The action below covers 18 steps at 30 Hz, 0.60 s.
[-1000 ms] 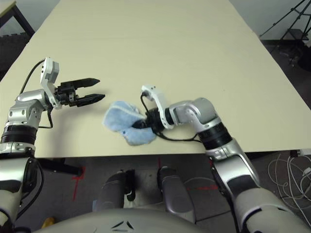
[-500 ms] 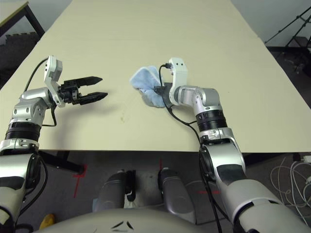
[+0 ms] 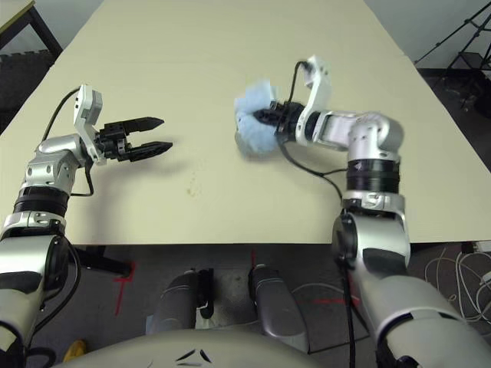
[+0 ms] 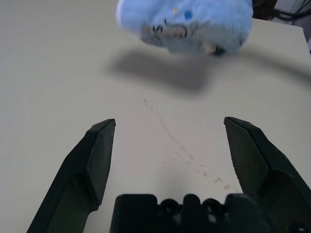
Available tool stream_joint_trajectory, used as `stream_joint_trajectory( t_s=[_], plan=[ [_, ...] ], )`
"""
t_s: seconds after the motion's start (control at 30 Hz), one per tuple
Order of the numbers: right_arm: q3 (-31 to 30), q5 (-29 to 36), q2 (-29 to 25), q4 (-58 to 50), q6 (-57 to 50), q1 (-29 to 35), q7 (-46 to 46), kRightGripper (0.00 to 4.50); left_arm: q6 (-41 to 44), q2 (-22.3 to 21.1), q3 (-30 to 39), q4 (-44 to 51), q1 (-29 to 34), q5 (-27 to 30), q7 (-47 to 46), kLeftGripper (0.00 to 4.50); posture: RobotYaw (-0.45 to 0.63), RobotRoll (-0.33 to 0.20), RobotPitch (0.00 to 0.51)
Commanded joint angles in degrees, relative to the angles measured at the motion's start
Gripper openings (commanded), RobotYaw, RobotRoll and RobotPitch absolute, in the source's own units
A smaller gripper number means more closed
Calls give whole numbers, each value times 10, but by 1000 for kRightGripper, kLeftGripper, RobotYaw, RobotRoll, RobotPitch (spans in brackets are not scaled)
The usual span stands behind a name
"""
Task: Wipe the water off the table with a rag.
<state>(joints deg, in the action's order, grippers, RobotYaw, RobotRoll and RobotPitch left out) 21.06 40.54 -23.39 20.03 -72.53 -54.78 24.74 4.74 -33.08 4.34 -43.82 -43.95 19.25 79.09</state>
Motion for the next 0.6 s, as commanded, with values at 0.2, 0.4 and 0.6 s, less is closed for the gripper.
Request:
stream_joint_trajectory(
  t_s=[0.2,0.4,0.6],
  plan=[
    [18,-28,-118,39,32,3,12,33,-7,0,0,-9,0,-9,0,4500,-306,0,128],
    [-12,-62,-189,61,59,56,57,33,-7,2,6,-13,1,-7,-9,4500,-307,0,135],
    [-44,-93,-229,79,81,117,108,33,-8,-1,7,-15,1,-7,-10,4500,-305,0,141]
  ],
)
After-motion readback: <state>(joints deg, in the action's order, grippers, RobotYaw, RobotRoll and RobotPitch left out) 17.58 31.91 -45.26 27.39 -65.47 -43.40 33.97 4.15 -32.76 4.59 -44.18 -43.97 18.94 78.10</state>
